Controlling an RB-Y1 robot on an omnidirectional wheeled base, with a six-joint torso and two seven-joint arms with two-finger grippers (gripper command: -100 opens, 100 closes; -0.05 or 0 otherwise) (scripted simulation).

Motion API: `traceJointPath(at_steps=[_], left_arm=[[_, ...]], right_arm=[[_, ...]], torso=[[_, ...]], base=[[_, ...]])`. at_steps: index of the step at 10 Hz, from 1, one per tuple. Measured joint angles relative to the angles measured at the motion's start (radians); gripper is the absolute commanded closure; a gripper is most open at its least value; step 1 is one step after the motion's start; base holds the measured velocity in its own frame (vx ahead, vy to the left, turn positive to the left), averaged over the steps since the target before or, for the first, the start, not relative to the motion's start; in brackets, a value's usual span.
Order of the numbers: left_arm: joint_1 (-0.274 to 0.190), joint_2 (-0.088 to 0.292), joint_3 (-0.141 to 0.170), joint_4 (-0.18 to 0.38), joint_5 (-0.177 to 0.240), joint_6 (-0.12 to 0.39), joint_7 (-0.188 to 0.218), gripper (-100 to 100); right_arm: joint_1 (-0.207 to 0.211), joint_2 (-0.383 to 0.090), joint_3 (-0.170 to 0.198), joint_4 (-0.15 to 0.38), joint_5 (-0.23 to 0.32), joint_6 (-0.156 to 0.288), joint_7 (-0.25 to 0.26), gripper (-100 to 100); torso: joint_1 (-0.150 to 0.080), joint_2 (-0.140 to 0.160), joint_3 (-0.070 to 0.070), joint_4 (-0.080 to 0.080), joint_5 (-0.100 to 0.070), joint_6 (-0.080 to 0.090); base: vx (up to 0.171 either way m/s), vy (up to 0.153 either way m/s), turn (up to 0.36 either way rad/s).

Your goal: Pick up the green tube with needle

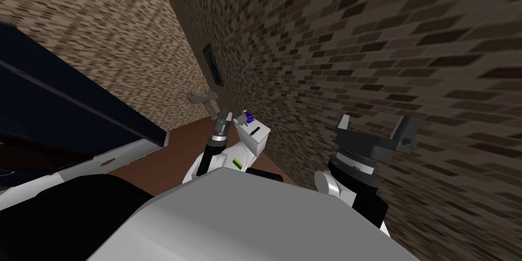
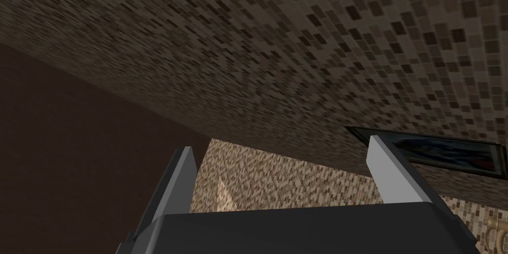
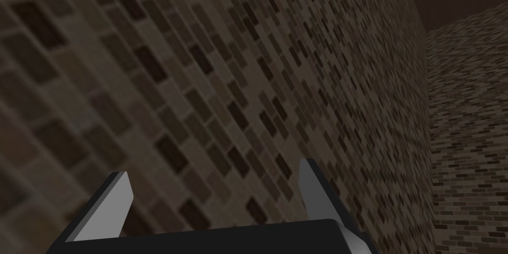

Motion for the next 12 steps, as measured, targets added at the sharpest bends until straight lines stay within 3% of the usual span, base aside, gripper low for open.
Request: traceJointPath(at_steps=[8, 10, 12], left_arm=[[0.063, 0.218, -0.066, 0.168, -0.040, -0.111, 0.061, -100], [0.068, 0.262, -0.092, 0.207, -0.057, -0.125, 0.073, -100], [0.091, 0.314, -0.118, 0.270, -0.073, -0.171, 0.087, -100]], right_arm=[[0.000, 0.000, 0.000, 0.000, 0.000, 0.000, 0.000, 0], [0.000, 0.000, 0.000, 0.000, 0.000, 0.000, 0.000, 0], [0.000, 0.000, 0.000, 0.000, 0.000, 0.000, 0.000, 0]], torso=[[0.000, 0.000, 0.000, 0.000, 0.000, 0.000], [0.000, 0.000, 0.000, 0.000, 0.000, 0.000], [0.000, 0.000, 0.000, 0.000, 0.000, 0.000]], base=[[0.018, -0.003, -0.063], [0.017, -0.003, -0.050], [0.020, -0.007, -0.082]])
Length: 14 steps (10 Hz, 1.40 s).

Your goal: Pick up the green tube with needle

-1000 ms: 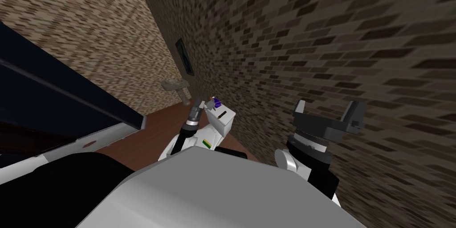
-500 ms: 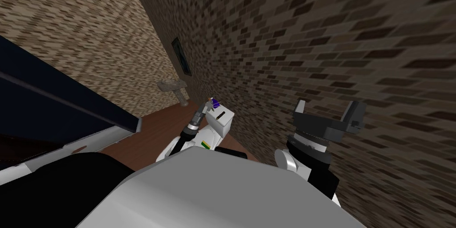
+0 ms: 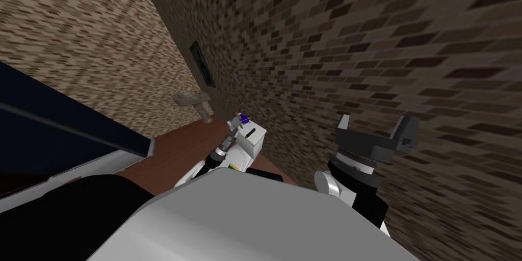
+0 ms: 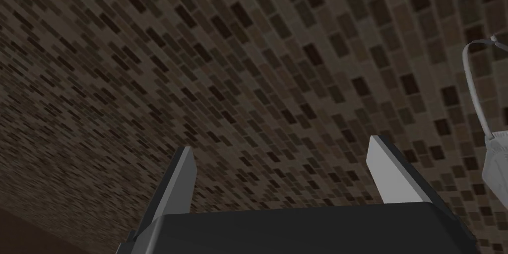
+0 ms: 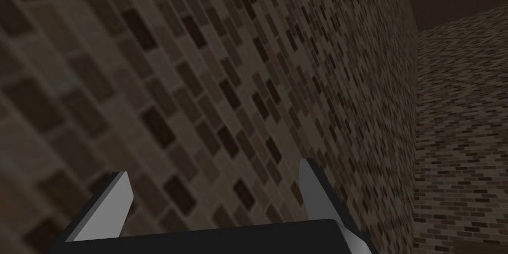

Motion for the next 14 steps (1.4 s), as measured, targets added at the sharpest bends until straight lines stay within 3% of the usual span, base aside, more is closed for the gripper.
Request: traceJointPath(at_steps=[5, 8, 10, 14], left_arm=[[0.035, 0.142, -0.042, 0.110, -0.024, -0.059, 0.044, -100], [0.043, 0.201, -0.070, 0.172, -0.040, -0.085, 0.056, -100], [0.058, 0.261, -0.092, 0.242, -0.049, -0.127, 0.070, -100], [0.062, 0.370, -0.130, 0.345, -0.065, -0.150, 0.096, -100]], right_arm=[[0.000, 0.000, 0.000, 0.000, 0.000, 0.000, 0.000, 0], [0.000, 0.000, 0.000, 0.000, 0.000, 0.000, 0.000, 0], [0.000, 0.000, 0.000, 0.000, 0.000, 0.000, 0.000, 0], [0.000, 0.000, 0.000, 0.000, 0.000, 0.000, 0.000, 0]], torso=[[-0.001, 0.000, 0.000, 0.000, 0.000, 0.000], [-0.002, 0.001, 0.000, 0.000, 0.000, 0.000], [-0.003, 0.000, 0.000, 0.000, -0.001, 0.000], [-0.004, 0.000, 0.000, 0.000, -0.001, 0.000]], base=[[0.016, -0.020, -0.085], [0.013, -0.031, -0.101], [0.022, -0.045, -0.132], [0.012, -0.053, -0.117]])
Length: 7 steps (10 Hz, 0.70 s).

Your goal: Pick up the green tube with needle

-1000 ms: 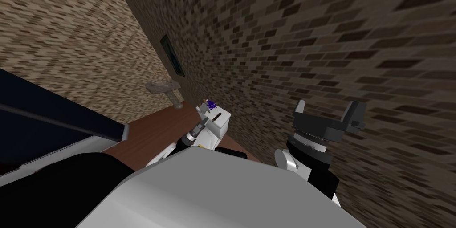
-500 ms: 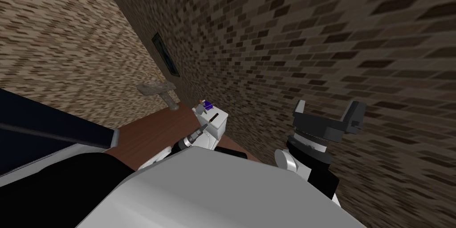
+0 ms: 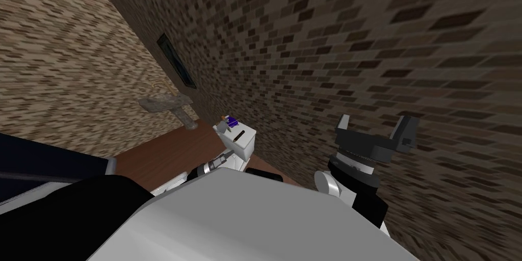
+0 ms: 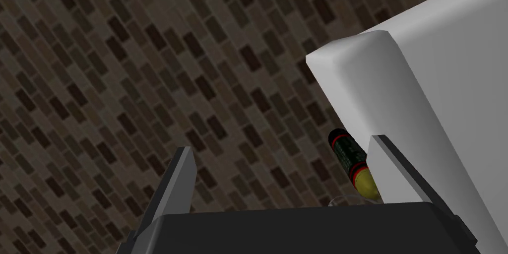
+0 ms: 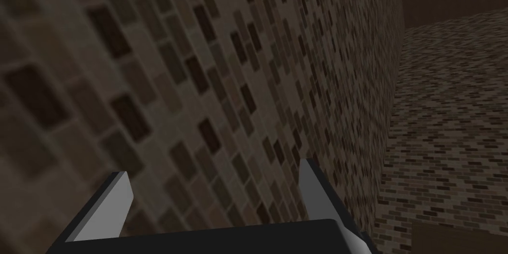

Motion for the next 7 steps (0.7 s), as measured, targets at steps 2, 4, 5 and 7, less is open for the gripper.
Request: traceJointPath(at_steps=[2, 4, 5, 7], left_arm=[[0.019, 0.049, -0.016, 0.036, -0.008, -0.015, 0.003, -100], [0.006, 0.102, -0.036, 0.081, -0.013, -0.019, 0.018, -100], [0.001, 0.122, -0.043, 0.108, -0.015, -0.025, 0.025, -100], [0.017, 0.170, -0.059, 0.138, -0.022, -0.028, 0.026, -100]], right_arm=[[0.000, 0.000, 0.000, 0.000, 0.000, 0.000, 0.000, 0], [0.000, 0.000, 0.000, 0.000, 0.000, 0.000, 0.000, 0], [0.000, 0.000, 0.000, 0.000, 0.000, 0.000, 0.000, 0], [0.000, 0.000, 0.000, 0.000, 0.000, 0.000, 0.000, 0]], torso=[[0.000, 0.000, 0.000, 0.000, 0.000, 0.000], [0.000, 0.000, 0.000, 0.000, 0.000, 0.000], [0.000, 0.000, 0.000, 0.000, 0.000, -0.001], [0.000, 0.000, 0.000, 0.000, 0.000, -0.001]], base=[[0.019, -0.053, -0.130], [0.012, -0.057, -0.126], [0.015, -0.071, -0.205], [0.010, -0.037, -0.034]])
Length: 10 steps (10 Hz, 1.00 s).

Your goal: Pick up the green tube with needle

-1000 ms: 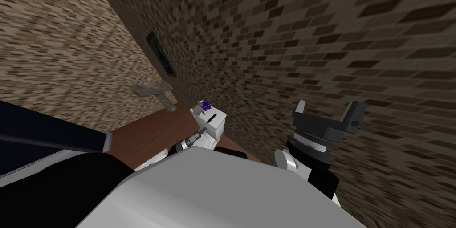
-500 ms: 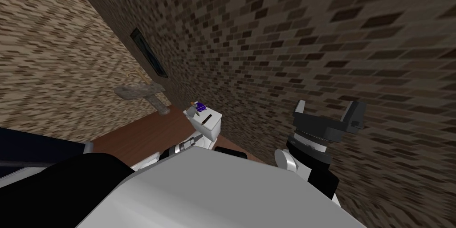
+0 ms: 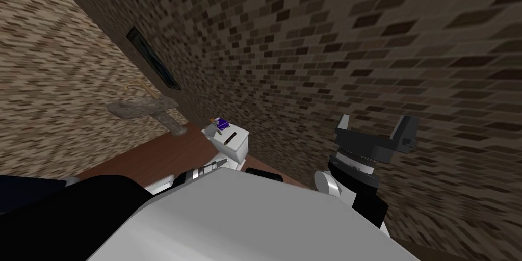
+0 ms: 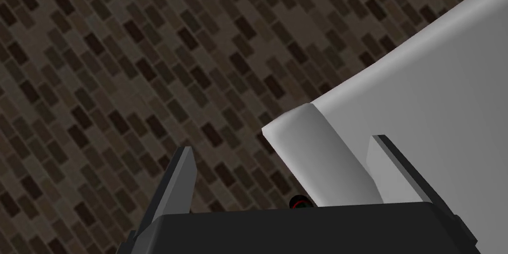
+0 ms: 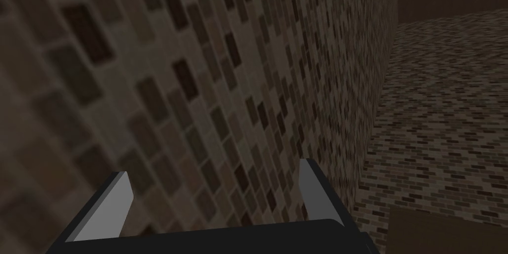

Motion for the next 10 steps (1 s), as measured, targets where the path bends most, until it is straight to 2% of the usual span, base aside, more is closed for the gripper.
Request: traceJointPath(at_steps=[1, 3, 6, 10], left_arm=[[0.001, 0.008, 0.000, 0.016, 0.001, -0.010, 0.001, -100], [-0.008, 0.072, -0.024, 0.094, -0.004, -0.041, 0.012, -100], [0.002, 0.140, -0.050, 0.162, -0.013, -0.043, 0.011, -100], [-0.008, 0.236, -0.083, 0.255, -0.021, -0.048, 0.029, -100]], right_arm=[[0.000, 0.000, 0.000, 0.000, 0.000, 0.000, 0.000, 0], [0.000, 0.000, 0.000, 0.000, 0.000, 0.000, 0.000, 0], [0.000, 0.000, 0.000, 0.000, 0.000, 0.000, 0.000, 0], [0.000, 0.000, 0.000, 0.000, 0.000, 0.000, 0.000, 0]], torso=[[0.002, 0.000, 0.000, 0.000, 0.000, 0.000], [-0.002, -0.001, -0.001, 0.000, 0.000, 0.001], [-0.001, -0.001, 0.000, 0.000, 0.000, 0.000], [-0.001, 0.000, 0.000, 0.000, 0.000, 0.000]], base=[[0.024, -0.051, -0.172], [0.026, -0.096, -0.218], [0.027, -0.073, -0.159], [0.025, -0.071, -0.143]])
